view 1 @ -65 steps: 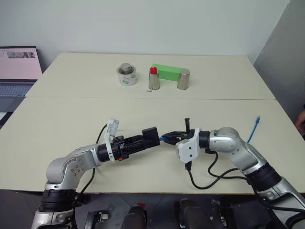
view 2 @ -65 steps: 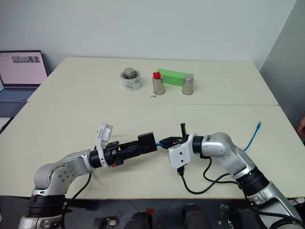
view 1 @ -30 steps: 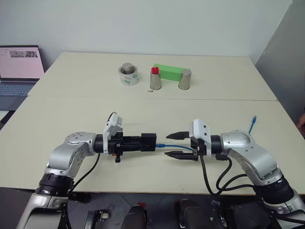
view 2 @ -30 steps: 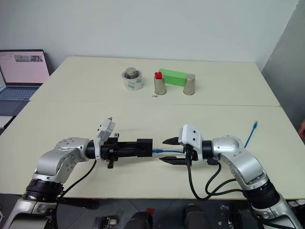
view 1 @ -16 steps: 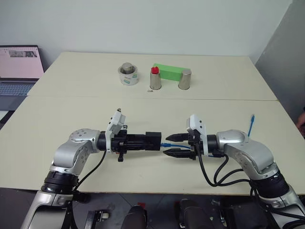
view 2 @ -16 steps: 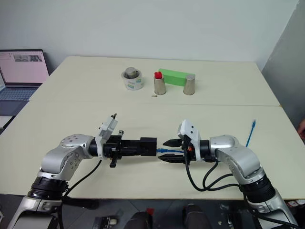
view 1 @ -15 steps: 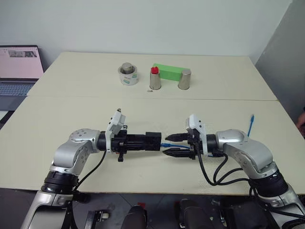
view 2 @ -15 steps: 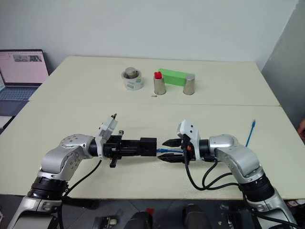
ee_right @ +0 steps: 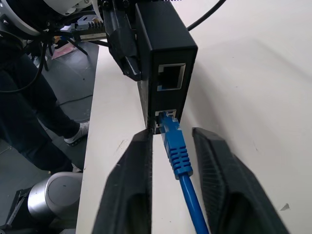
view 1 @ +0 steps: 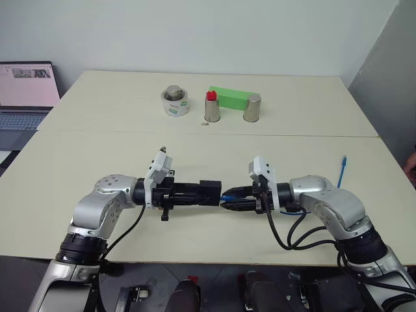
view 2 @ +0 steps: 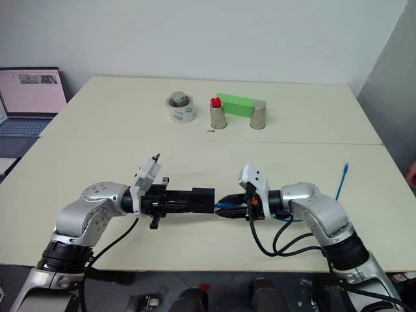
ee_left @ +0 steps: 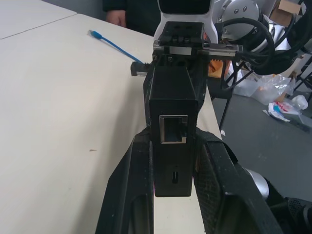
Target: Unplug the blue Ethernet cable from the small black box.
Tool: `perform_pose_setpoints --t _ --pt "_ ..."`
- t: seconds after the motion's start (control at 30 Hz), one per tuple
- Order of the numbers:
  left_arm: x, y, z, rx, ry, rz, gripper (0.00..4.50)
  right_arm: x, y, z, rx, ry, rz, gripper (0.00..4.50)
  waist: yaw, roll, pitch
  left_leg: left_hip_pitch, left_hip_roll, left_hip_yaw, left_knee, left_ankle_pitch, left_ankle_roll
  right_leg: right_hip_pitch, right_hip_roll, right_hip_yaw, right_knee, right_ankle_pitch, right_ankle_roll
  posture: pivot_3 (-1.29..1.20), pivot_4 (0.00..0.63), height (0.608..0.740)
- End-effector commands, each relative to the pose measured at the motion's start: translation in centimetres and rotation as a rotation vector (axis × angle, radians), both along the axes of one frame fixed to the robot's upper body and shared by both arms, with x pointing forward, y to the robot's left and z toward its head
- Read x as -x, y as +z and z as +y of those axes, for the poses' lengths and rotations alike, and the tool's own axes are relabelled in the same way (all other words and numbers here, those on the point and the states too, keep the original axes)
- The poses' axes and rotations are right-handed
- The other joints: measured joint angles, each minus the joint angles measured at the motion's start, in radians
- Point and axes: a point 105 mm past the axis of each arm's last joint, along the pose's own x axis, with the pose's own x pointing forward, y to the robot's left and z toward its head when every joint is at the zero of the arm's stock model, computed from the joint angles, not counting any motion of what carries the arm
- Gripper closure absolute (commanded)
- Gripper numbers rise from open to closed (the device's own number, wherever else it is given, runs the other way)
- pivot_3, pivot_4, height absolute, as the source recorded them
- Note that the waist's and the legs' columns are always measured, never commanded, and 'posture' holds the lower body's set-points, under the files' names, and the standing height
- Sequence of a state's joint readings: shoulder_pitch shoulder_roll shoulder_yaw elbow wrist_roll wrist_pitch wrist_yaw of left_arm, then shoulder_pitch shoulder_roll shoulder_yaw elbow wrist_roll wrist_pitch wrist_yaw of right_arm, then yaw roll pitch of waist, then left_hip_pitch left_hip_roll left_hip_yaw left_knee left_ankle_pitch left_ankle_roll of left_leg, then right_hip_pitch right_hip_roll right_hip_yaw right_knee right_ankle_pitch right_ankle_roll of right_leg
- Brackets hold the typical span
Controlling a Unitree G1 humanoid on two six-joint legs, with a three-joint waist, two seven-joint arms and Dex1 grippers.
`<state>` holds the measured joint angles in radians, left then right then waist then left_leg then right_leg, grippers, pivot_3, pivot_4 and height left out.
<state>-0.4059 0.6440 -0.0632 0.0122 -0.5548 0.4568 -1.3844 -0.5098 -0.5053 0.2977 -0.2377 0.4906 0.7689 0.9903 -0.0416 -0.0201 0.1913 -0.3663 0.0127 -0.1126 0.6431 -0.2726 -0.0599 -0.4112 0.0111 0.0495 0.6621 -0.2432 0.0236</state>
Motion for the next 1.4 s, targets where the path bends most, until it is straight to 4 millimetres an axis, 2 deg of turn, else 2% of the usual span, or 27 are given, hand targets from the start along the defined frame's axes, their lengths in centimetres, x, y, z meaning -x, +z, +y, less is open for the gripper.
perform_pose_setpoints --t 0.03,0.1,0.43,0.73,0.87,0.93,1.0,1.1,1.13,1.2,1.27,1.4 --pt "0.5 0.0 -0.2 -0.047 -0.037 -0.061 3.74 0.6 1.1 0.5 -0.018 0.051 -0.021 4.17 0.000 0.000 0.000 0.000 0.000 0.000 0.000 0.000 0.000 0.000 0.000 0.000 0.000 0.000 0.000 0.00 0.150 0.740" --pt "0.7 -0.3 -0.2 -0.058 -0.046 -0.066 3.74 0.7 1.0 0.6 -0.014 0.063 -0.016 4.47 0.000 0.000 0.000 0.000 0.000 0.000 0.000 0.000 0.000 0.000 0.000 0.000 0.000 0.000 0.000 0.00 0.150 0.740" --pt "1.0 -0.7 0.1 -0.088 -0.060 -0.067 3.74 0.8 0.4 0.0 0.040 0.080 -0.015 4.47 0.000 0.000 0.000 0.000 0.000 0.000 0.000 0.000 0.000 0.000 0.000 0.000 0.000 0.000 0.000 0.00 0.150 0.740" --pt "0.3 -1.3 1.7 -0.155 -0.012 -0.105 3.74 -0.3 -1.4 -3.5 0.150 0.001 0.004 4.47 0.000 0.000 0.000 0.000 0.000 0.000 0.000 0.000 0.000 0.000 0.000 0.000 0.000 0.000 0.000 0.00 0.150 0.740" --pt "0.2 -1.5 2.1 -0.170 0.012 -0.104 3.74 -0.9 -1.6 -4.4 0.163 -0.044 -0.012 4.47 0.000 0.000 0.000 -0.001 0.000 0.000 0.000 0.000 0.000 -0.001 0.000 0.000 0.000 0.000 0.000 0.00 0.150 0.740" --pt "0.0 -1.5 2.2 -0.161 0.031 -0.103 3.74 -2.2 -1.3 -4.7 0.147 -0.112 -0.053 4.47 0.000 0.000 0.000 -0.001 0.000 0.000 0.000 0.000 0.000 -0.001 0.000 0.000 0.000 0.000 0.000 0.00 0.150 0.740" --pt "-0.2 -1.2 2.2 -0.142 0.062 -0.093 3.74 -5.7 -0.9 -5.5 0.132 -0.297 -0.140 4.47 -0.002 0.000 0.000 -0.001 0.000 0.000 0.000 0.000 0.000 -0.001 0.000 0.000 0.000 0.000 0.000 0.00 0.150 0.740" --pt "-0.3 -1.5 2.2 -0.151 0.109 -0.088 3.74 -11.9 0.0 -8.9 0.148 -0.684 -0.308 4.47 -0.013 0.000 0.000 0.000 0.000 0.001 0.001 0.000 0.000 -0.001 0.000 0.001 0.001 0.001 0.001 0.00 0.150 0.740" --pt "-0.3 -1.7 2.3 -0.159 0.121 -0.087 3.74 -13.1 0.1 -10.0 0.161 -0.760 -0.333 4.47 -0.015 0.000 0.000 0.000 0.000 0.001 0.001 0.000 0.000 -0.001 0.000 0.001 0.001 0.001 0.001 0.00 0.150 0.740" --pt "0.0 -1.9 2.2 -0.157 0.133 -0.069 3.74 -14.3 -0.1 -11.6 0.206 -0.834 -0.380 3.77 -0.013 0.000 0.000 0.000 0.000 0.002 0.000 0.000 0.000 -0.001 0.000 0.002 0.001 0.001 0.001 0.00 0.150 0.740" --pt "-0.1 -2.1 2.3 -0.158 0.161 -0.061 3.74 -14.7 -0.4 -12.1 0.217 -0.845 -0.380 3.31 -0.010 0.000 0.000 -0.001 0.000 0.002 -0.001 0.000 0.000 -0.002 0.000 0.002 0.001 0.000 0.000 0.00 0.150 0.740" --pt "-0.5 -2.1 2.6 -0.144 0.230 -0.057 3.74 -14.1 0.3 -11.2 0.188 -0.766 -0.390 2.48 -0.013 0.001 0.000 -0.006 0.000 0.002 -0.001 0.000 0.000 -0.007 0.000 0.003 0.001 0.003 -0.004 0.00 0.150 0.740"
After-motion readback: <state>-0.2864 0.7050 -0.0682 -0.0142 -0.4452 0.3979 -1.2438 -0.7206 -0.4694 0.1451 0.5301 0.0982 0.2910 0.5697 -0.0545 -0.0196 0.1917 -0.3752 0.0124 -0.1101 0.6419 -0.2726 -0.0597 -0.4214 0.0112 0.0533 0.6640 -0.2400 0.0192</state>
